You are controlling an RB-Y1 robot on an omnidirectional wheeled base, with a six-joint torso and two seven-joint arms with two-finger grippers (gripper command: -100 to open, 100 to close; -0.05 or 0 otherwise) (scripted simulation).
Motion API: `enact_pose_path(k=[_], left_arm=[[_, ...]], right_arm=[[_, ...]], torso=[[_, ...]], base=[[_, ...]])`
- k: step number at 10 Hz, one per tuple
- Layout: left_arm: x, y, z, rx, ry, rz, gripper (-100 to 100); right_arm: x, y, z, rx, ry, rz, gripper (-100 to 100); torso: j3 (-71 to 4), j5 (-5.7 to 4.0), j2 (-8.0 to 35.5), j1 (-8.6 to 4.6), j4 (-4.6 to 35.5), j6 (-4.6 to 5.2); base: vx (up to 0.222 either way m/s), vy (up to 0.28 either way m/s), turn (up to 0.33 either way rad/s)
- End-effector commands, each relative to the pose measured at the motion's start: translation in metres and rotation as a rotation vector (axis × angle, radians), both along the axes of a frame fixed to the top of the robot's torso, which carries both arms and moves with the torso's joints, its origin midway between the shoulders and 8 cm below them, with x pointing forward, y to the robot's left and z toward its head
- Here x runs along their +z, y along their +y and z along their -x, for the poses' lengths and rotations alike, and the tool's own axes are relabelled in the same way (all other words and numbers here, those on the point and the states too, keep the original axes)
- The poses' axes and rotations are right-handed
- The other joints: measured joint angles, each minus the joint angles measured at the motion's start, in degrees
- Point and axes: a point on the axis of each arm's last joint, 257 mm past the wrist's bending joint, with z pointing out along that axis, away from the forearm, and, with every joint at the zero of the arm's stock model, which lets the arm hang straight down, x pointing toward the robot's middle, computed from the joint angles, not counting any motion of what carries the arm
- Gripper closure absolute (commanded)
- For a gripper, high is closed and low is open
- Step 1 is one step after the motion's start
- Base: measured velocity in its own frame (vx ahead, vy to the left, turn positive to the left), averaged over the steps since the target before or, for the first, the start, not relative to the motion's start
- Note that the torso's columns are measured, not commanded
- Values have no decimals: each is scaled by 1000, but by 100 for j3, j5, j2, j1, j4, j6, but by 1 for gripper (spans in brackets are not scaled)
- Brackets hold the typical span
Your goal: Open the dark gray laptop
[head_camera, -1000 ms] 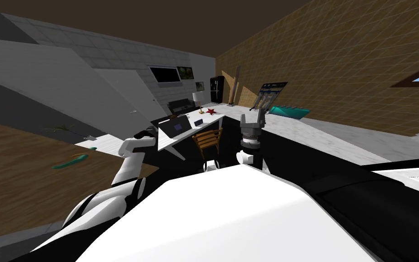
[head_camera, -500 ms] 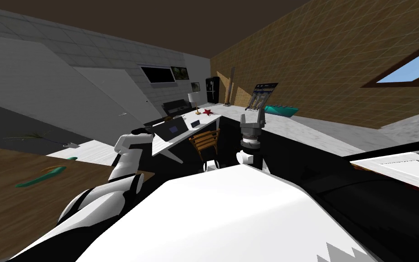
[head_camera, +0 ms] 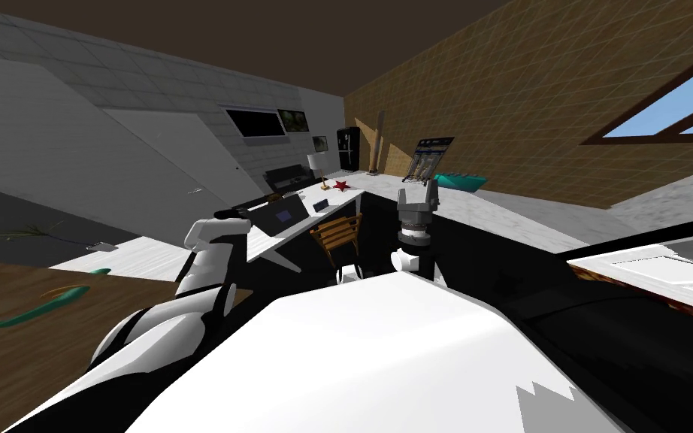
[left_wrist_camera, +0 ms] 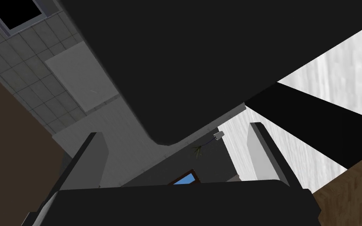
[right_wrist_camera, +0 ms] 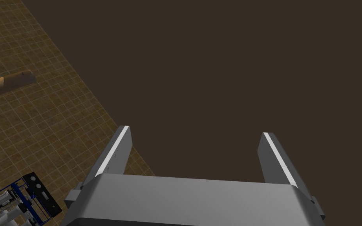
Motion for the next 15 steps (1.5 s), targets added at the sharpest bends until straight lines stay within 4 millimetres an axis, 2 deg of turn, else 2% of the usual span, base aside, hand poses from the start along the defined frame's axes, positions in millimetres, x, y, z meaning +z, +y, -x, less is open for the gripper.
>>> enact_pose_path(k=[1, 2, 3, 6, 7, 8, 9, 10, 11, 14, 15], left_arm=[[-1, 14, 8, 44, 29, 24, 100], [3, 26, 14, 78, 41, 42, 100], [-2, 27, 18, 91, 60, 50, 100], [2, 50, 35, 170, 98, 96, 100], [-3, 50, 39, 182, 117, 104, 100], [1, 61, 47, 218, 127, 126, 100], [-3, 61, 51, 228, 143, 132, 100], [0, 70, 61, 268, 161, 159, 100], [-2, 70, 63, 274, 169, 162, 100], [3, 87, 85, 356, 204, 220, 100], [0, 87, 88, 365, 219, 226, 100]], right_arm=[[0, 0, 0, 0, 0, 0, 0], [0, 0, 0, 0, 0, 0, 0], [0, 0, 0, 0, 0, 0, 0], [0, 0, 0, 0, 0, 0, 0], [0, 0, 0, 0, 0, 0, 0], [0, 0, 0, 0, 0, 0, 0], [0, 0, 0, 0, 0, 0, 0], [0, 0, 0, 0, 0, 0, 0], [0, 0, 0, 0, 0, 0, 0], [0, 0, 0, 0, 0, 0, 0], [0, 0, 0, 0, 0, 0, 0]], torso=[[-1, 0, -2, -1, -1, 1], [1, 3, 3, 16, 1, 11], [4, 13, 8, 50, 3, 2], [-15, -1, -24, -15, -10, -1], [-14, -4, -21, -10, -7, 15], [-9, -1, -15, -7, -5, -1], [-7, -3, -10, -8, -3, 6], [-3, 0, -5, -1, -1, -3], [2, 3, 4, 10, 0, 7], [-9, 1, -16, -2, -5, -3], [-11, -3, -16, -5, -5, 9]], base=[[-30, 75, -373], [-67, 206, -467], [-51, 185, -149], [-40, 123, -252], [-46, 104, -176], [-38, 85, -281], [-42, 96, -160], [-78, 118, -267], [-73, 114, -189], [-64, 115, -257], [-54, 91, -160]])
